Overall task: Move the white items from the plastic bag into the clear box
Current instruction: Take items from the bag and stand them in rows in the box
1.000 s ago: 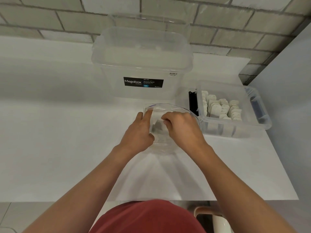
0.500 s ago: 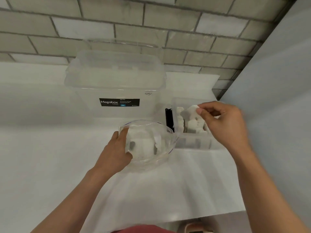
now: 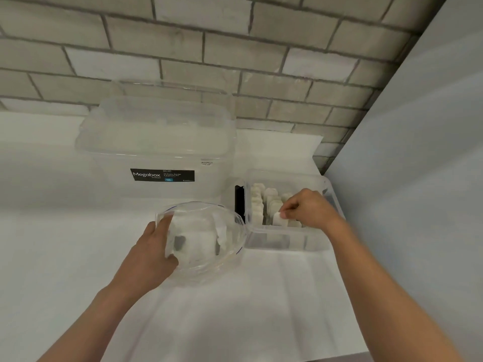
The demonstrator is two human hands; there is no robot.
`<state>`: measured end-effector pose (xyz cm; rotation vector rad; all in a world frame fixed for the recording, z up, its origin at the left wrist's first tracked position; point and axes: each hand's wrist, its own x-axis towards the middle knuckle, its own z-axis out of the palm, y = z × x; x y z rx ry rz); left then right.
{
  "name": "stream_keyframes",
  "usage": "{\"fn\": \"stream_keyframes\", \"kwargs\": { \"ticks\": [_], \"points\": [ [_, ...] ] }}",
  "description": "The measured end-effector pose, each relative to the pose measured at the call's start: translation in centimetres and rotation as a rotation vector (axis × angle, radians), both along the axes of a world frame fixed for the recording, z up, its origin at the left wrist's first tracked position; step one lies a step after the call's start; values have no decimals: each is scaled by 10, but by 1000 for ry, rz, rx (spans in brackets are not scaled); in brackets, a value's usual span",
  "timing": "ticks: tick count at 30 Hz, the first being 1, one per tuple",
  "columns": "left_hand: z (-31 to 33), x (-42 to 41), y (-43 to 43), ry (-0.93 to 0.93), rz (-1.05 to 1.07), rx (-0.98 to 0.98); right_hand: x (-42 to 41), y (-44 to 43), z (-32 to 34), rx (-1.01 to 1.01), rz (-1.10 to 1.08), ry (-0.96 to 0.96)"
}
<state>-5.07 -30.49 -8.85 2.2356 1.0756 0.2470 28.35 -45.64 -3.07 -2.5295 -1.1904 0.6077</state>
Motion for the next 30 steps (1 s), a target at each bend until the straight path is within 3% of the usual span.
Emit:
{"fn": "stream_keyframes", "kwargs": {
  "ticks": [7, 16, 21, 25, 27, 30],
  "points": [
    [-1, -2, -3, 7, 4, 16, 8, 10, -20, -21, -43, -150],
    [-3, -1, -2, 2, -1, 14, 1, 6, -10, -6, -60, -186],
    [-2, -5, -2, -36, -6, 4, -40, -12, 32, 336, -140, -194],
    [-1, -7, -6, -59, -9, -16, -126, 2, 54, 557, 55, -56],
    [0, -9, -7, -72, -6, -20, -163, 20, 40, 465, 212, 52],
    [2, -13, -9, -82, -19, -25, -193, 53, -4, 156, 415, 72]
  ]
}}
